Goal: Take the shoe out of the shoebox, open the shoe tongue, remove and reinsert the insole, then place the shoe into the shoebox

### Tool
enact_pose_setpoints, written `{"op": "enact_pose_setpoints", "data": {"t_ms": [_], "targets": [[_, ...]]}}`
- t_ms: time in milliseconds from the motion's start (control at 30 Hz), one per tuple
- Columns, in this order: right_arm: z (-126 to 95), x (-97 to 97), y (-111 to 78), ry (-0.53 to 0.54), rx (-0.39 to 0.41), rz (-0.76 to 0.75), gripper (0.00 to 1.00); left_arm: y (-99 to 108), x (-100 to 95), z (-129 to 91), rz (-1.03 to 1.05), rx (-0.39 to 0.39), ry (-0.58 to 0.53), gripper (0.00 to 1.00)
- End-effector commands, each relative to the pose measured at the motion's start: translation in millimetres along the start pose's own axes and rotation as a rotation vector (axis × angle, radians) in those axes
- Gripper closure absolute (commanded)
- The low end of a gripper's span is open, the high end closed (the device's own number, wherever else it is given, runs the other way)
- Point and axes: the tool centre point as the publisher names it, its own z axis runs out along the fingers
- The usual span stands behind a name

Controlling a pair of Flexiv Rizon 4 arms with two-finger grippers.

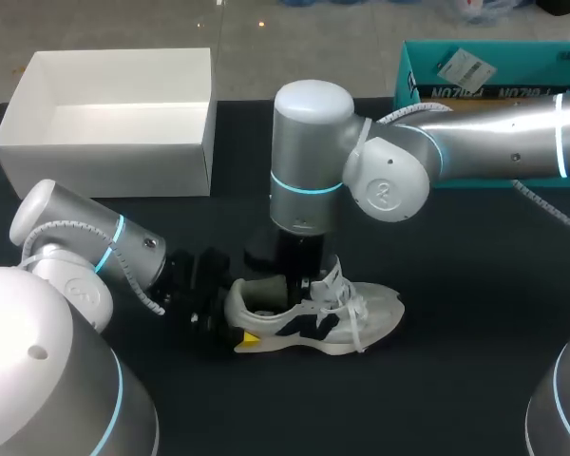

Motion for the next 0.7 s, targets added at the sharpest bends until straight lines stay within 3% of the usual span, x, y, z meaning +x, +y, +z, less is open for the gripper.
{"op": "enact_pose_setpoints", "data": {"t_ms": [33, 233, 700], "targets": [[29, -4.0, -6.7, 0.015, -0.017, -0.032, 1.0, 1, 2.9, 5, -0.003, -0.006, 0.002, 1.0], [-6, 2.3, -11.1, 0.007, 0.0, -0.103, 1.0, 1, 2.9, 5, -0.003, -0.006, 0.002, 1.0], [-36, 2.9, -16.1, -0.053, -0.013, -0.124, 1.0, 1, 2.9, 5, -0.003, -0.006, 0.002, 1.0]]}}
